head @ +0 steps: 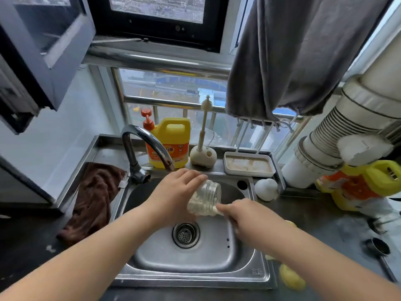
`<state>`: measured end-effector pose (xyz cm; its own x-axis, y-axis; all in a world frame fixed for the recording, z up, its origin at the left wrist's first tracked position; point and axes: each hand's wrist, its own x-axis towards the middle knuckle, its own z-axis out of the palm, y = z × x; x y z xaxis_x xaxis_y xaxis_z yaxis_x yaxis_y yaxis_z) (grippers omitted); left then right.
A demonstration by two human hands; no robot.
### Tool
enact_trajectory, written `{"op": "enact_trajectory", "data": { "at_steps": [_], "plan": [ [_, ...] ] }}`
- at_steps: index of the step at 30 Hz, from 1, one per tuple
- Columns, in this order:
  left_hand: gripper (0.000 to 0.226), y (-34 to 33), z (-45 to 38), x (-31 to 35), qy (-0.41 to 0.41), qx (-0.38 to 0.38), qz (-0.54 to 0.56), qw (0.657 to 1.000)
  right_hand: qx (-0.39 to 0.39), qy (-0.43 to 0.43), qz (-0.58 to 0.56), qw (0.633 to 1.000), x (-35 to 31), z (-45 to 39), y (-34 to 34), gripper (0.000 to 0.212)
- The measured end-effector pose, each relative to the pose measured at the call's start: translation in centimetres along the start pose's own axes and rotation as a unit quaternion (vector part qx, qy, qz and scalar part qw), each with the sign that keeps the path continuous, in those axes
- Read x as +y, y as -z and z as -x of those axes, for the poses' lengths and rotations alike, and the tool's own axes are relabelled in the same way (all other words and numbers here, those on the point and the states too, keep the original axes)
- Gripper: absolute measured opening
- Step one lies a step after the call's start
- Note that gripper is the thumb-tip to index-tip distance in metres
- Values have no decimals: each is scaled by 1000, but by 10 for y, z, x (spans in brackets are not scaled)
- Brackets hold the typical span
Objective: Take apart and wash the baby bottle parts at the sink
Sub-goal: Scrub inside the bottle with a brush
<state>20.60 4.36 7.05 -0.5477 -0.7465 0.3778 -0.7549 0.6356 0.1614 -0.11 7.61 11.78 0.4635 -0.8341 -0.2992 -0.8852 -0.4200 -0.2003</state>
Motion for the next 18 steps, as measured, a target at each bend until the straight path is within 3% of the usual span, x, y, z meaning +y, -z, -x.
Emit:
{"op": "enact_trajectory", "data": {
  "at_steps": [4,9,14,18],
  "plan": [
    [92,-18,40,-1,32,-29,-3,999,-105,-23,-214,971,-3,-6,-16,30],
    [95,-2,73,-25,146,2,-4,989,-110,-64,-418,900,-21,-33,-17,32],
    [90,12,95,-32,161,26,26,986,-156,29,-393,906,-57,-52,-21,32],
    [94,17,117,-38,144,-9,31,989,-183,166,-199,948,-68,-55,-12,39]
  ]
}}
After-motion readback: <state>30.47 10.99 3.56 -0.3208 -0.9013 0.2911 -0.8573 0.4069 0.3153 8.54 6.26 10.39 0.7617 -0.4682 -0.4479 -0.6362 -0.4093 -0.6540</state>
